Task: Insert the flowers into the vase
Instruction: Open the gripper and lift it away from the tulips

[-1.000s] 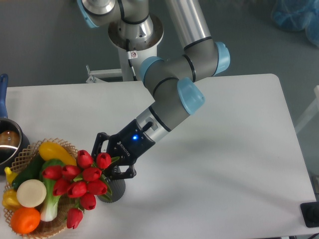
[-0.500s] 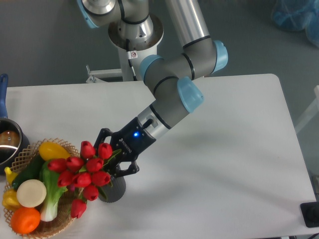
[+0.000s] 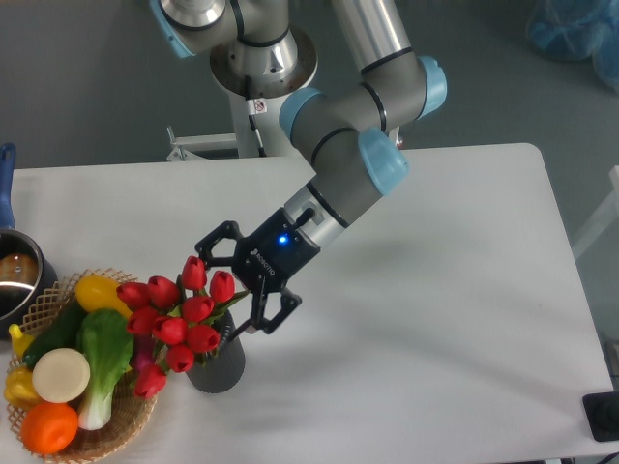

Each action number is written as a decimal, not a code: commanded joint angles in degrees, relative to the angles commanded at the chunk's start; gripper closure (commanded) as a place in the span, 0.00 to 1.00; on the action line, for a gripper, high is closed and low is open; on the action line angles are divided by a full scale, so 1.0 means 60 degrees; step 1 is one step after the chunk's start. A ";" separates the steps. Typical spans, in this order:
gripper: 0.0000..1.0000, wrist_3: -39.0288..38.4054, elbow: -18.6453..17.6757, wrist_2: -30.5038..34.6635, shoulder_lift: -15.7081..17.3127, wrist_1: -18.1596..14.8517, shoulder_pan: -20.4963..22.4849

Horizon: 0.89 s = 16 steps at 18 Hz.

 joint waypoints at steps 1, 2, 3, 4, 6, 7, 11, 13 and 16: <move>0.00 0.0000 -0.0044 0.0000 0.0102 0.0000 0.0074; 0.00 0.0029 -0.0045 0.0073 0.0219 0.0000 0.0147; 0.00 0.0160 -0.0045 0.0363 0.0337 0.0000 0.0220; 0.00 0.0335 -0.0016 0.0772 0.0483 0.0000 0.0308; 0.00 0.0585 -0.0001 0.1694 0.0878 0.0000 0.0454; 0.00 0.0630 -0.0001 0.2265 0.1083 -0.0015 0.0470; 0.00 0.1520 -0.0044 0.5544 0.1728 -0.0015 0.0514; 0.00 0.1875 -0.0045 0.6442 0.1817 -0.0015 0.0514; 0.00 0.1846 0.0014 0.7525 0.1817 -0.0058 0.0645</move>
